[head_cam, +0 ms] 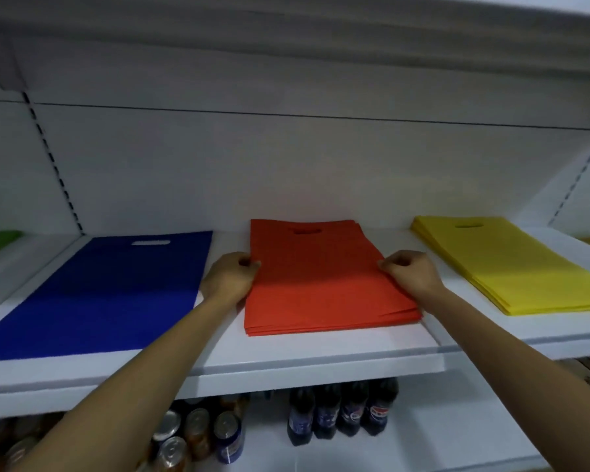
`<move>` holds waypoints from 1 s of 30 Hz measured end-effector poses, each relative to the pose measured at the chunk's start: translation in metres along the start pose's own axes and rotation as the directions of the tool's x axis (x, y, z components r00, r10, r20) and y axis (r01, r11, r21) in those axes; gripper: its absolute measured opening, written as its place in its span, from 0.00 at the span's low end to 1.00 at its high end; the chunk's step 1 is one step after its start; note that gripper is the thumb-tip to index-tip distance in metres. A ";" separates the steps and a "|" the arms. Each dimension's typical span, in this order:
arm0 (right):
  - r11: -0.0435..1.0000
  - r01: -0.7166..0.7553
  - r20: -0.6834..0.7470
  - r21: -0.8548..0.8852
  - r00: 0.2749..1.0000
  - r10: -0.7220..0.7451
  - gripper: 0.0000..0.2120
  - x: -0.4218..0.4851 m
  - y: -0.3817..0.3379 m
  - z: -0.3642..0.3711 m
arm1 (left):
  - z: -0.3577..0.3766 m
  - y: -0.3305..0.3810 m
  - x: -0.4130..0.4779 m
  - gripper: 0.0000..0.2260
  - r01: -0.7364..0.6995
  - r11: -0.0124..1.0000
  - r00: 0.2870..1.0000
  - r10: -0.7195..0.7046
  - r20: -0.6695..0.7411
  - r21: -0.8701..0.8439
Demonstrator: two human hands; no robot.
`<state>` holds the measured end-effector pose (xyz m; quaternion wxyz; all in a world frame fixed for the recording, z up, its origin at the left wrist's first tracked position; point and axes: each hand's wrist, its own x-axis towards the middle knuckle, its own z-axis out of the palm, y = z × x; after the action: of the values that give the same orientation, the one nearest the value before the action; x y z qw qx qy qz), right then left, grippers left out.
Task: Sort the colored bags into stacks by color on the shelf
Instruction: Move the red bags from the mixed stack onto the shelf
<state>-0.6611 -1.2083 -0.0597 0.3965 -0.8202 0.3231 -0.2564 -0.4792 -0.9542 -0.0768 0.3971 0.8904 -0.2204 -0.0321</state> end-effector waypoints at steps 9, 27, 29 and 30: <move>0.977 0.196 0.082 -0.085 0.979 -0.189 0.13 0.005 0.031 -0.002 | 0.016 0.004 0.000 0.19 0.035 0.999 0.994 -0.031 -0.107 0.039; 0.990 0.119 0.017 0.080 0.993 -0.121 0.10 0.006 0.034 -0.001 | 0.019 0.009 -0.009 0.14 0.015 0.991 0.953 -0.055 -0.299 -0.135; 0.986 0.050 -0.039 0.161 0.998 -0.044 0.10 0.007 0.026 -0.005 | 0.014 0.010 -0.012 0.13 0.010 0.992 0.948 -0.051 -0.315 -0.128; 0.992 0.057 -0.057 0.112 0.997 -0.051 0.09 0.010 0.021 -0.007 | 0.009 0.010 -0.012 0.12 0.004 0.995 0.947 -0.037 -0.318 -0.103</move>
<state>-0.6662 -1.2292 -0.0713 0.4266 -0.7974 0.2965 -0.3071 -0.4963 -0.9614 -0.0771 0.4717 0.8648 -0.1420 0.0971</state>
